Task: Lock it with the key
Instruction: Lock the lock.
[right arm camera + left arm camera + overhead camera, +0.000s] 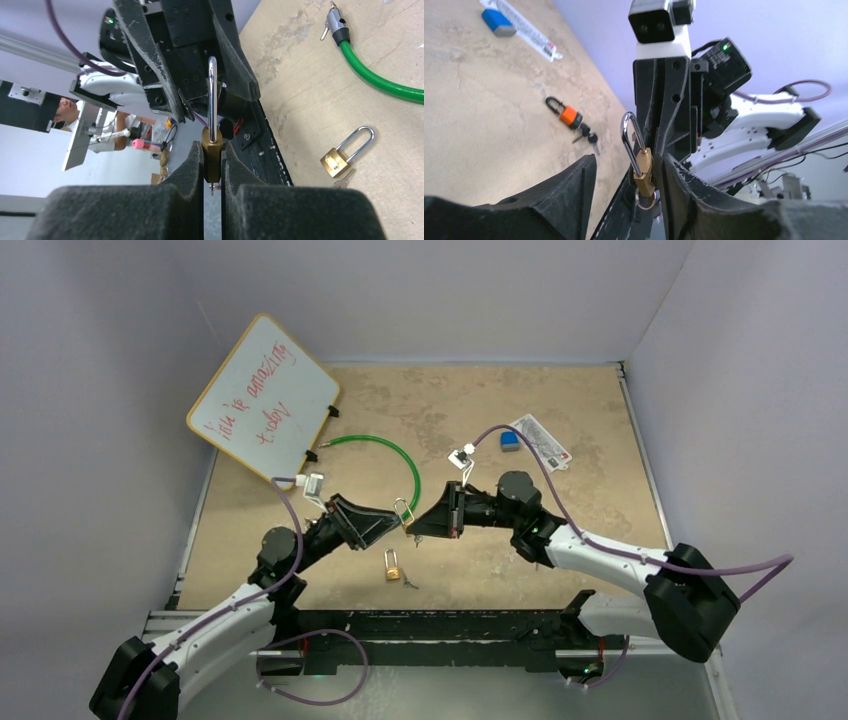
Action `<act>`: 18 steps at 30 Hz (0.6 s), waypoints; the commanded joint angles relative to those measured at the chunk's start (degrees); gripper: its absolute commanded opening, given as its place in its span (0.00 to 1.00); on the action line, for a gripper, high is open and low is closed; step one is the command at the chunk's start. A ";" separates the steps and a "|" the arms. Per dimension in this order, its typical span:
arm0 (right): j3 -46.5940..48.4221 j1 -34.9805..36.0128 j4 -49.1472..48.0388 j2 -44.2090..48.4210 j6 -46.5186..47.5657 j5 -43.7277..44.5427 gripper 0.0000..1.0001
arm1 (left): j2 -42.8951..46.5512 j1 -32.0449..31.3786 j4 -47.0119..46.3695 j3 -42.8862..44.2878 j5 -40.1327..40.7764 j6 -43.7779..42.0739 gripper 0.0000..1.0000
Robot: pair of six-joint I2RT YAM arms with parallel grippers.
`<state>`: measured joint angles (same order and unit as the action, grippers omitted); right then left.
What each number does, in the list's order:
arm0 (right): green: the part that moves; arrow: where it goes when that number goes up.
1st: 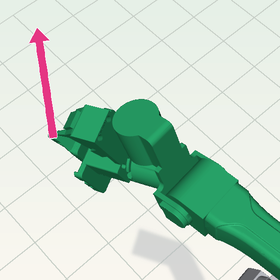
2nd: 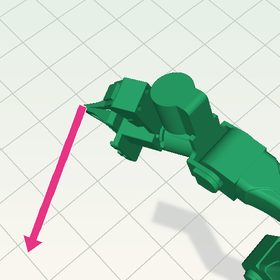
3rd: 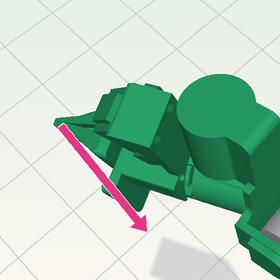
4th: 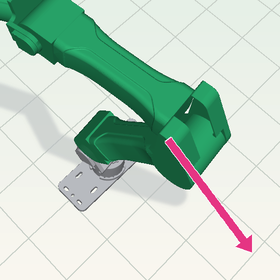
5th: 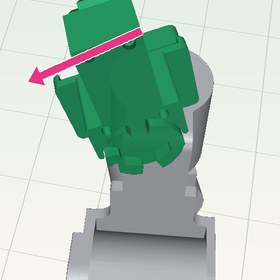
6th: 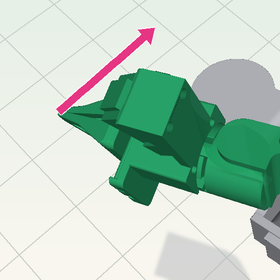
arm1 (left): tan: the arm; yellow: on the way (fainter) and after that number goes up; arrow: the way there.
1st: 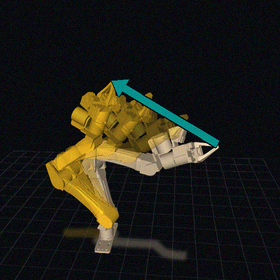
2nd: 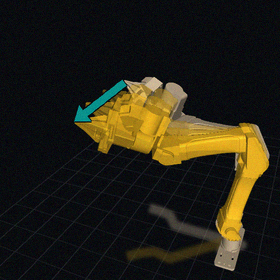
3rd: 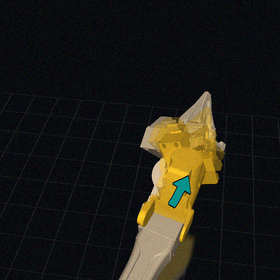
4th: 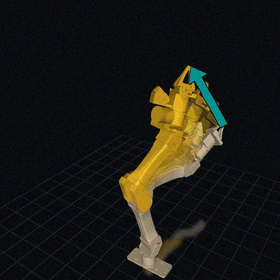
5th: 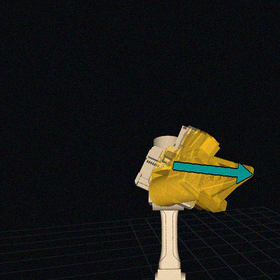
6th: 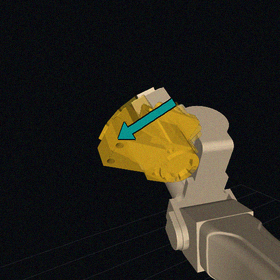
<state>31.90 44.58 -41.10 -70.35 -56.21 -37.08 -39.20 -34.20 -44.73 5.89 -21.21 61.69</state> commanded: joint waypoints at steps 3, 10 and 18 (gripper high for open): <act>-0.05 -0.11 -5.13 2.25 -1.57 -1.57 0.00 | -3.88 -0.25 -16.70 -2.19 3.46 5.27 0.54; 0.15 -0.02 -4.50 2.23 -1.30 -3.06 0.00 | -9.98 -0.24 -24.13 0.56 0.16 5.58 0.56; 0.79 0.42 -7.23 0.90 -2.63 -5.26 0.00 | -15.00 -0.25 -29.36 0.77 -2.21 6.97 0.49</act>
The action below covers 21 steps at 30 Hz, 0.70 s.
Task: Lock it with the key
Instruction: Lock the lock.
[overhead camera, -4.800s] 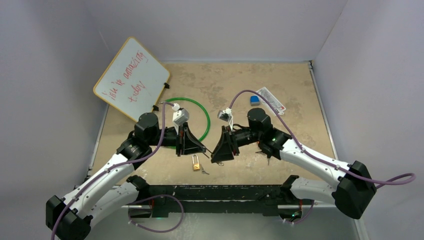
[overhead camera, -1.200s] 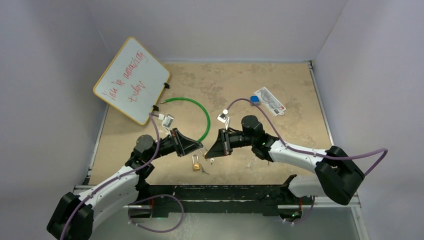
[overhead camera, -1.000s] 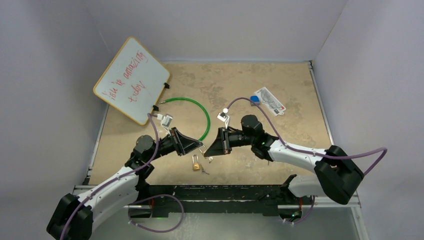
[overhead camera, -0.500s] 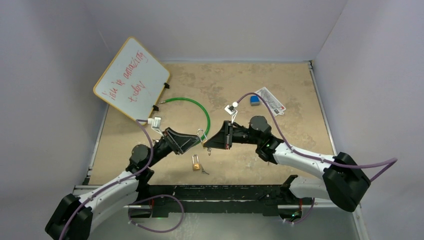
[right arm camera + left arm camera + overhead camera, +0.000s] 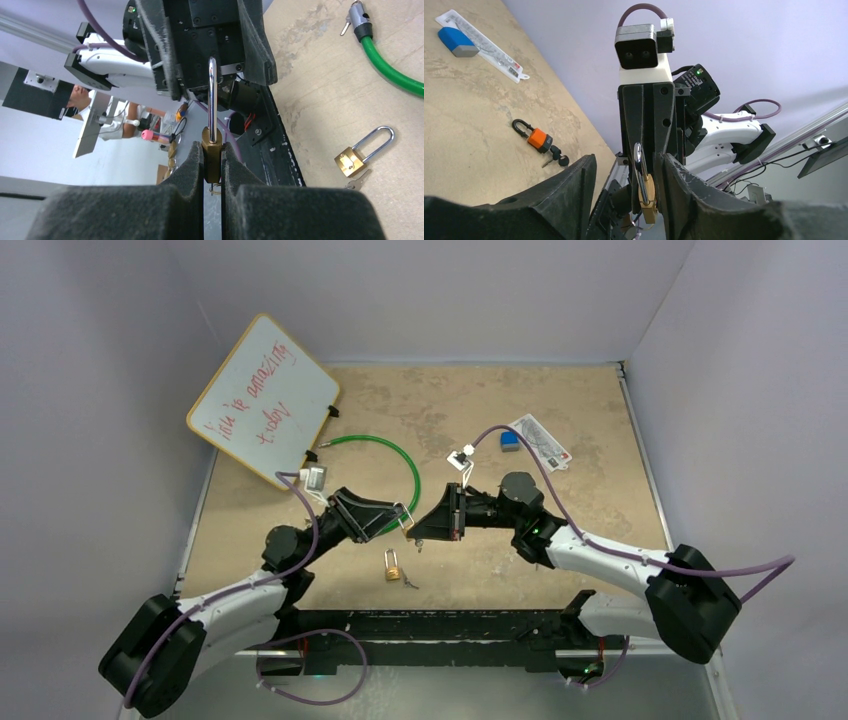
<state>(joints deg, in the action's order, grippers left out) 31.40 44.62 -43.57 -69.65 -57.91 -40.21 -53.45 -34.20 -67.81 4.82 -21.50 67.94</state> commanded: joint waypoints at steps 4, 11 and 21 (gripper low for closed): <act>1.15 0.47 -4.68 -0.46 -0.94 -2.07 0.00 | -1.48 -0.18 -5.92 2.48 -2.82 0.42 0.43; 1.35 0.82 -6.97 -2.94 -1.72 -3.27 0.00 | -2.42 -0.34 -6.22 3.26 -4.09 0.20 0.45; 0.54 0.81 -10.91 -4.45 -3.18 -0.52 0.00 | -1.39 -0.34 -2.81 3.44 -4.80 -0.37 0.32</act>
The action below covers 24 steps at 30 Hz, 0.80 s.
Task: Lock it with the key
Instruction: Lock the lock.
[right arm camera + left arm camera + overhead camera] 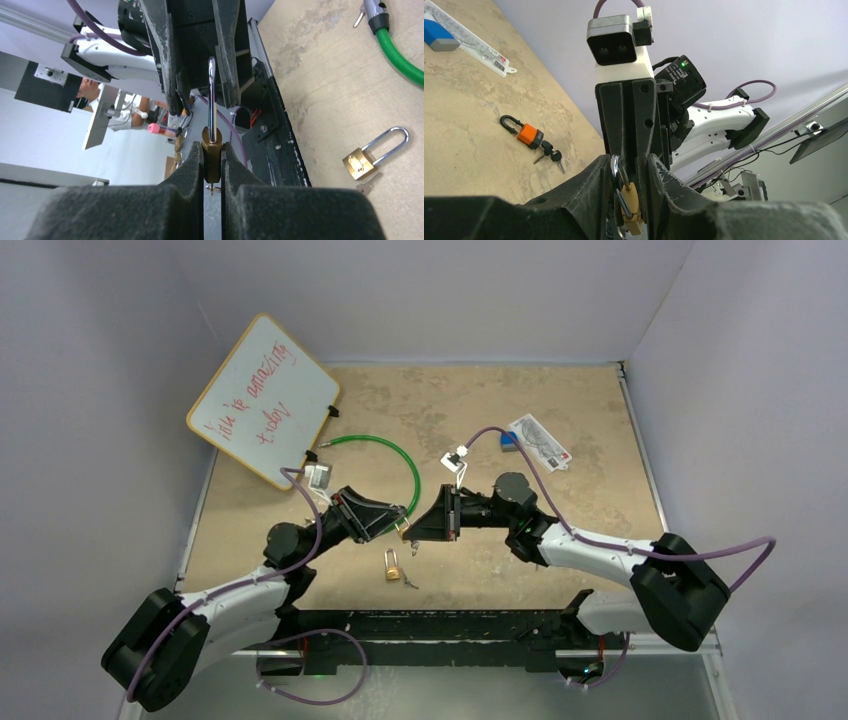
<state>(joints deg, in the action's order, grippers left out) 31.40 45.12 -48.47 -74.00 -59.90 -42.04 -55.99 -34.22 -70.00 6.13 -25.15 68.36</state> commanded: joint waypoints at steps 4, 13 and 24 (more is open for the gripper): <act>0.44 0.32 -5.94 -0.17 -1.14 2.03 0.00 | 1.84 -0.26 1.59 2.58 -1.54 -1.41 0.29; 0.83 0.40 -5.57 -1.32 -0.82 2.06 0.04 | 1.92 -0.25 1.63 2.49 -1.26 -1.65 0.00; -1.87 0.40 -3.08 3.02 0.23 -0.31 0.49 | 4.48 -0.32 3.47 2.75 0.58 -2.88 0.00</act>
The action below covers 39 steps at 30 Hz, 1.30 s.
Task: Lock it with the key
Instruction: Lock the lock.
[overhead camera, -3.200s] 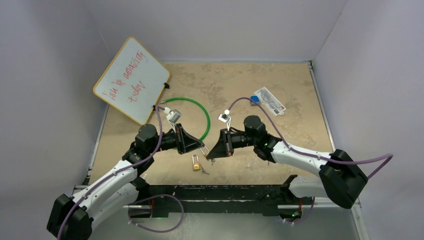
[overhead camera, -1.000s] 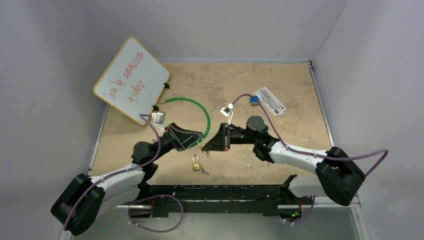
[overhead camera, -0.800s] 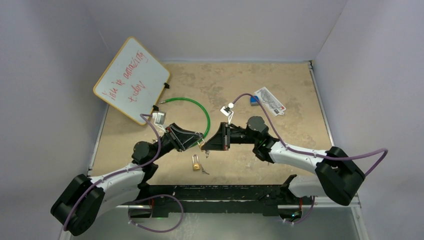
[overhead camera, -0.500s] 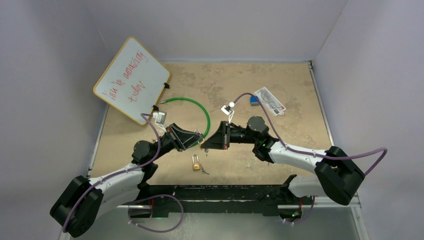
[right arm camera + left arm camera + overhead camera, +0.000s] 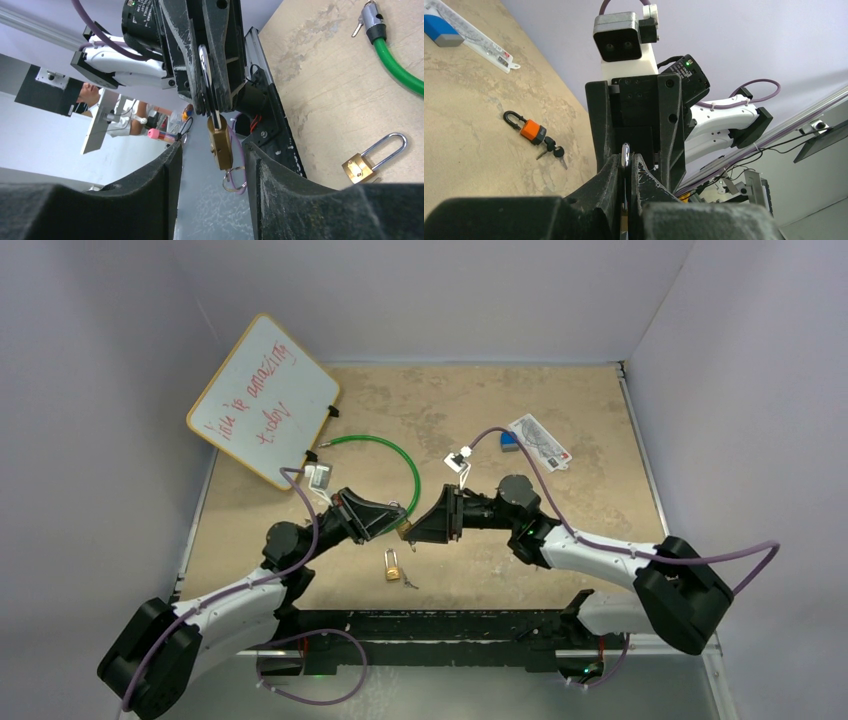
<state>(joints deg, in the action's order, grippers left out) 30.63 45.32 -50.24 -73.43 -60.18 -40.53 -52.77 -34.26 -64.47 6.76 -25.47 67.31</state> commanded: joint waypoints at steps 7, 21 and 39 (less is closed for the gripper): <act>-2.82 0.17 -1.64 3.62 0.35 -2.99 0.27 | 1.29 -0.28 -4.13 2.02 1.48 -1.31 0.00; -4.85 0.21 -1.23 3.76 1.35 -1.60 0.00 | 2.21 -0.24 -3.83 2.16 2.22 -1.17 0.00; -14.91 1.17 28.73 24.22 3.01 25.64 0.00 | -1.09 -0.34 34.39 10.19 3.49 -12.24 0.00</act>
<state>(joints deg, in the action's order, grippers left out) 15.68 46.46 -39.07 -57.01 -59.96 -32.32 -50.72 -34.63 -49.80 11.29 -21.80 62.24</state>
